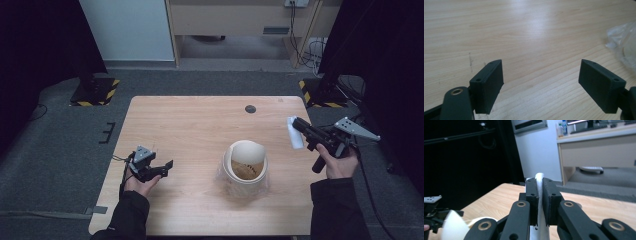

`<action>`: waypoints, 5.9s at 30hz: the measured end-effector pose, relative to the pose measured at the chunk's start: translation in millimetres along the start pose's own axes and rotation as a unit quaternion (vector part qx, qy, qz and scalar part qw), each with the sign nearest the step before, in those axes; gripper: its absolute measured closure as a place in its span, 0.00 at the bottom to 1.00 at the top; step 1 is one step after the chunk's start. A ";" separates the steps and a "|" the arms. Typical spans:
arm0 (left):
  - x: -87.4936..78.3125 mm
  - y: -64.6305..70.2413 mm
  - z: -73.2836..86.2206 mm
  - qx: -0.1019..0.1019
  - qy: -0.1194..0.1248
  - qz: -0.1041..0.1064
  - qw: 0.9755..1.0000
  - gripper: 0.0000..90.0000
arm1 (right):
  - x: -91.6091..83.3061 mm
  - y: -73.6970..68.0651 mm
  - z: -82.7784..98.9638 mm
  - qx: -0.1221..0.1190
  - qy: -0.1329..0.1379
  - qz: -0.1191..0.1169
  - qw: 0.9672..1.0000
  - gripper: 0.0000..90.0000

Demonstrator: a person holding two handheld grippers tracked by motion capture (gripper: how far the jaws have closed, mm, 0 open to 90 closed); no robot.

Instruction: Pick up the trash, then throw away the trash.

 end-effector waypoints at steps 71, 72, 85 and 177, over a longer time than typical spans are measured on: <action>-66.4 200.0 -164.6 0.092 0.213 0.255 0.939 0.50 | -1.0 -83.8 -25.3 -0.065 0.046 -0.149 0.986 0.93; -65.2 202.5 -165.6 0.095 0.210 0.256 0.939 0.50 | -0.9 -83.8 -25.2 -0.065 0.045 -0.149 0.986 0.93; -53.0 223.5 -175.2 0.102 0.198 0.277 0.935 0.58 | 1.2 -86.2 -23.9 -0.068 0.042 -0.157 0.984 0.93; -35.2 215.2 -86.1 0.240 0.167 0.213 0.932 0.95 | 26.9 24.7 40.4 -0.003 -0.032 0.016 0.999 0.54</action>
Point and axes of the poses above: each handheld gripper's, and its own axes: x roughly forward along the jaws, z roughly out of its underside, y roughly to its right, the point moved 3 cm from there along x, roughly forward along the jaws, and after that the axes turned 12 degrees about -y, right-handed, at the moved point
